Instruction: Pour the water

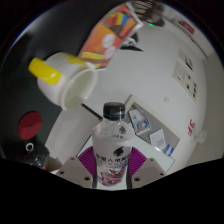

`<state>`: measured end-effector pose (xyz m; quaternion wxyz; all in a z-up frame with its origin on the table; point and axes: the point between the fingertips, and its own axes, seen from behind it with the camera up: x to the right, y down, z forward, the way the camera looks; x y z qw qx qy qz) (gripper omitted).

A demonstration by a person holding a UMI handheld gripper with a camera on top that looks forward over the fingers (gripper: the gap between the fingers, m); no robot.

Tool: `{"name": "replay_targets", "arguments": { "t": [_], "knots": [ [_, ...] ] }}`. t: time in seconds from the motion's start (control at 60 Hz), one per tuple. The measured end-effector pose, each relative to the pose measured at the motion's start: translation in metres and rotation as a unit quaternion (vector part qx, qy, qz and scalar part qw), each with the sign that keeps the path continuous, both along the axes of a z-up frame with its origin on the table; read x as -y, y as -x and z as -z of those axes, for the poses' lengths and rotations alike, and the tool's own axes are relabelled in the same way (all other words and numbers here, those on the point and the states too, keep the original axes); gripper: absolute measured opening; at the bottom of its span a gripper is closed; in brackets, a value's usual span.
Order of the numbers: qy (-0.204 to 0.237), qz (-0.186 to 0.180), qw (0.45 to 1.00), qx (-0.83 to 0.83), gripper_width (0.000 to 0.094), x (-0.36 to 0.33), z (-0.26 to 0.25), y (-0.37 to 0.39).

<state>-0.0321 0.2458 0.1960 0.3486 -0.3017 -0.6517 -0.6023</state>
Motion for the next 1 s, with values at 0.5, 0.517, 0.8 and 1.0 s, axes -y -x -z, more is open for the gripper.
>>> {"name": "replay_targets", "arguments": {
  "t": [0.5, 0.517, 0.8, 1.0],
  "knots": [
    [0.111, 0.080, 0.597, -0.790, 0.0372, 0.025, -0.063, -0.045],
    [0.114, 0.086, 0.584, -0.799, 0.0372, 0.024, -0.054, -0.048],
    [0.155, 0.163, 0.464, -0.857, 0.0369, 0.013, 0.089, -0.071],
    [0.152, 0.152, 0.475, -0.853, 0.0377, 0.009, 0.128, -0.072]
  ]
}}
